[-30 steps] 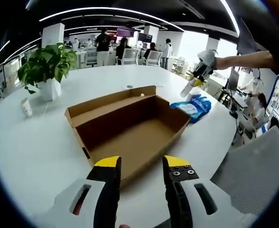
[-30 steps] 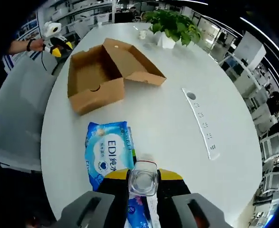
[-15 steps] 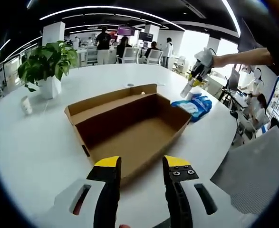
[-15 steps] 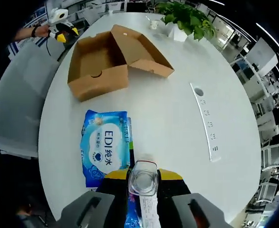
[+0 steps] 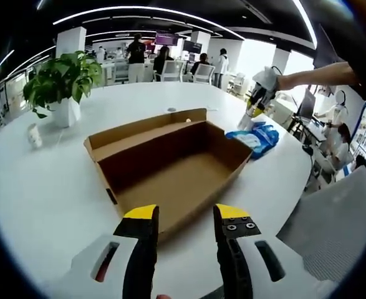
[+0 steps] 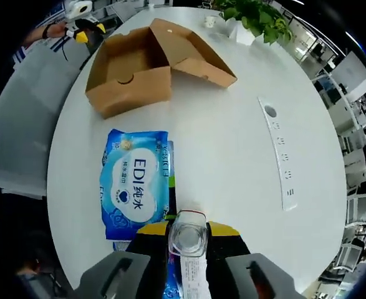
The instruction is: Operate the shoe box by opening the lid, removing the specified soft item, and placing it in the target area until the item is outside and the box remains undamaged.
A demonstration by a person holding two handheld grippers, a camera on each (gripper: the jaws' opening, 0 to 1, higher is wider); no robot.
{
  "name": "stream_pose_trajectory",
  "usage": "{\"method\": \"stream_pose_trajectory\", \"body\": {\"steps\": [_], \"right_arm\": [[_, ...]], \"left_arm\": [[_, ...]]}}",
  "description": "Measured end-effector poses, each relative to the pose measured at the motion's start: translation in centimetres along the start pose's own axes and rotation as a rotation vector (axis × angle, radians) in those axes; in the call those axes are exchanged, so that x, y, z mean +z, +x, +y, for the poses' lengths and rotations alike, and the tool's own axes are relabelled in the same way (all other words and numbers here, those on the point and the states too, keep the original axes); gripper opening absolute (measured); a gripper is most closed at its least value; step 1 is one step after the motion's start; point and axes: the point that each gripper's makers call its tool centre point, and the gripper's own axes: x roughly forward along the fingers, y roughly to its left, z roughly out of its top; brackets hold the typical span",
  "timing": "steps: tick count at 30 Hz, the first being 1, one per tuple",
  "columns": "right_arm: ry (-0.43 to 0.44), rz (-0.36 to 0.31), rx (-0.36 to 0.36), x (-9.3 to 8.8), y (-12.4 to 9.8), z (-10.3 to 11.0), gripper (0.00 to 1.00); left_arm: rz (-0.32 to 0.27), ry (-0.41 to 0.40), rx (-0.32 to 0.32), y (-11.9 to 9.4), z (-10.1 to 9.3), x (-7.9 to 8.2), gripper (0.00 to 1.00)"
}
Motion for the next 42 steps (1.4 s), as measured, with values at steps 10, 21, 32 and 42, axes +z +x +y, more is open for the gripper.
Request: {"method": "stream_pose_trajectory", "body": {"steps": [10, 21, 32, 42], "right_arm": [[-0.015, 0.020, 0.055, -0.3, 0.7, 0.1, 0.18], [-0.135, 0.082, 0.111, 0.2, 0.9, -0.4, 0.18], [-0.143, 0.104, 0.118, -0.2, 0.9, -0.5, 0.20], [-0.129, 0.109, 0.098, -0.6, 0.5, -0.8, 0.30]], "left_arm": [[0.017, -0.012, -0.001, 0.3, 0.0, -0.8, 0.36], [0.016, -0.006, -0.006, 0.6, -0.1, -0.4, 0.36], [0.019, -0.011, 0.001, 0.2, 0.0, -0.7, 0.36], [0.014, -0.012, 0.003, 0.2, -0.1, -0.7, 0.35]]}}
